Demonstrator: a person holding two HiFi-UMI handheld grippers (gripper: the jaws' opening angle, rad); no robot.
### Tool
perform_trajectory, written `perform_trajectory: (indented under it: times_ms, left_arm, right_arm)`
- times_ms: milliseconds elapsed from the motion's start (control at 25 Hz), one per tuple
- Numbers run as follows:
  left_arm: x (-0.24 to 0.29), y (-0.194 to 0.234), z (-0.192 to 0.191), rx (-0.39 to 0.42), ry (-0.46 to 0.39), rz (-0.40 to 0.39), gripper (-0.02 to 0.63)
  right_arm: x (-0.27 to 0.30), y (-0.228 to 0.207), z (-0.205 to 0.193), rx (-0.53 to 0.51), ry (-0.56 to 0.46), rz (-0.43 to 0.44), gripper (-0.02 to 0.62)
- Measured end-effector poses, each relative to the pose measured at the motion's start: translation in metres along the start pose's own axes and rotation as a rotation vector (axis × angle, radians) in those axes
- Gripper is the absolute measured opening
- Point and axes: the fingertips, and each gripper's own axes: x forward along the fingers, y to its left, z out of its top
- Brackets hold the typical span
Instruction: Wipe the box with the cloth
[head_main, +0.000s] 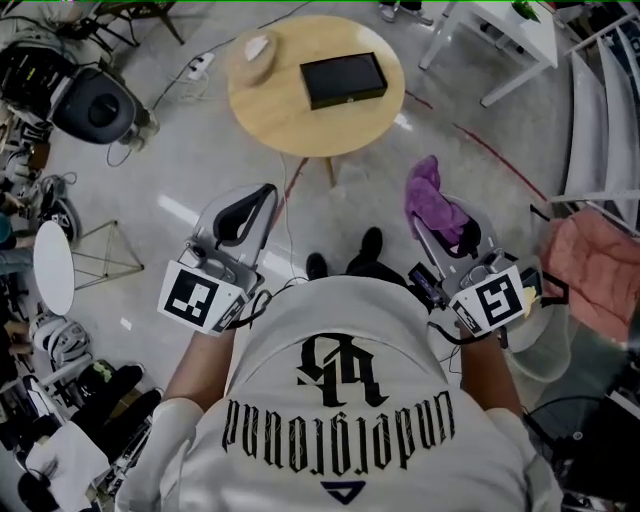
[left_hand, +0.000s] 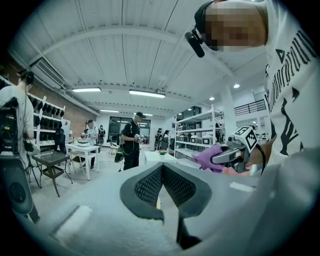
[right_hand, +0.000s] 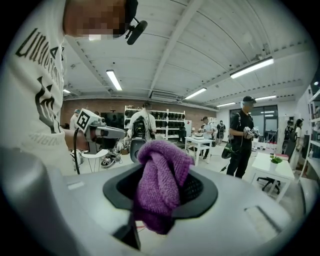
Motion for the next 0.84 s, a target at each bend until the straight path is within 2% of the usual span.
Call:
perform_trajectory:
  times_ms: [80,160,280,320,440,520,680,840]
  left_arm:
    - [-0.001,0.007,-0.004,-0.002,-0.008,-0.006,0.006]
    - [0.016,0.021,-0.005,-0.013,-0.015,-0.012,0.006]
    - [0.041,0.042,0.013,-0.022,-0.027,-0.018,0.006]
    - [0.036,0.041,0.019,-0.014,-0.032,-0.023,0.006]
    - [-0.015,0.012,0.024,0.023,-0.043,-0.048,0.006]
    - [-0.022,0.0,0.016,0.028,-0.044,-0.053,0.006]
    - [0.038,-0.015,-0.011,0.028,-0.034,-0.04,0.006]
    - [0.073,-0.041,-0.021,0.028,-0.031,-0.042,0.006]
  right_arm:
    - [0.006,0.003,-0.001,0.005,-0.006,-0.01,0.158]
    - [0.021,-0.011,0.0,0.006,-0.012,-0.012,0.158]
    - [0.043,-0.036,0.016,0.002,-0.01,-0.01,0.158]
    - [0.041,-0.03,0.022,-0.001,-0.008,-0.013,0.158]
    - [0.013,0.022,0.028,-0.011,-0.008,-0.033,0.158]
    - [0.005,0.03,0.018,-0.013,-0.01,-0.036,0.158]
    - [0.003,-0.026,-0.021,-0.009,-0.019,-0.022,0.158]
    - [-0.02,-0.058,-0.042,-0.003,-0.023,-0.022,0.158]
